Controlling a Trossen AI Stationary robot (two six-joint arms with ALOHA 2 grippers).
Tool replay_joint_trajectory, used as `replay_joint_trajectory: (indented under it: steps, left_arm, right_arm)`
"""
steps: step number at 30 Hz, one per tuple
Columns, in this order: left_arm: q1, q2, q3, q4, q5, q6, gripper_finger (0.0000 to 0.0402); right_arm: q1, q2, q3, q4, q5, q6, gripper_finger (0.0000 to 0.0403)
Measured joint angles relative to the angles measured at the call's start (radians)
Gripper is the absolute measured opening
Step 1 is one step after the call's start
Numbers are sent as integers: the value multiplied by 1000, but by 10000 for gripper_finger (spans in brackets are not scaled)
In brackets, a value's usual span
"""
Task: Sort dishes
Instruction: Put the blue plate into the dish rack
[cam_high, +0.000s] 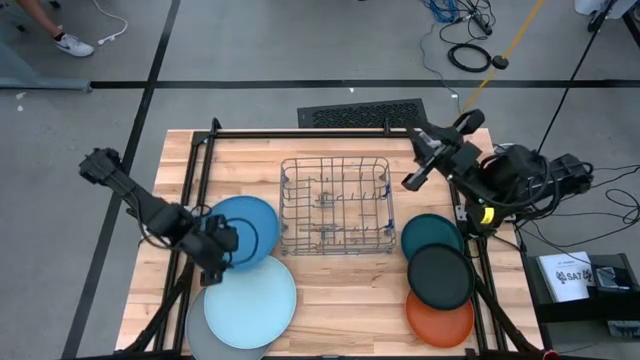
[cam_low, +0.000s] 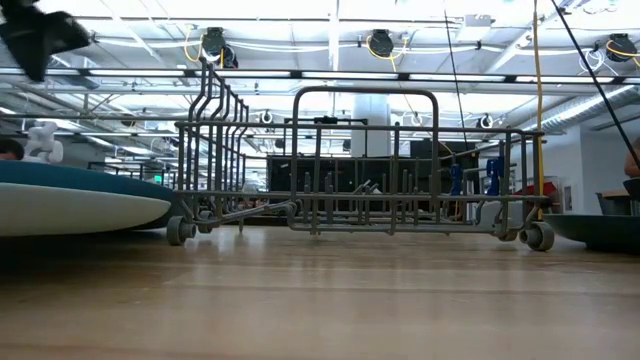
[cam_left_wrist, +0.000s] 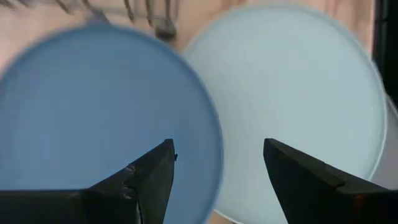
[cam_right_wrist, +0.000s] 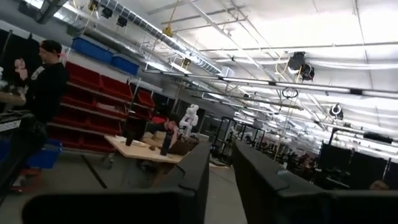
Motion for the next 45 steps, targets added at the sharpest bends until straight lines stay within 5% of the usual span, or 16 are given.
replay_joint_trajectory:
  steps: [9,45]
  left_arm:
    - [-120,141,-47,65,-76,-148,246]
    - [-155,483,-47,128,-213,-182,246]
  right_arm:
    - [-50,36,3,67,-124,3,97]
    - [-102,92,3,61,-119,74,98]
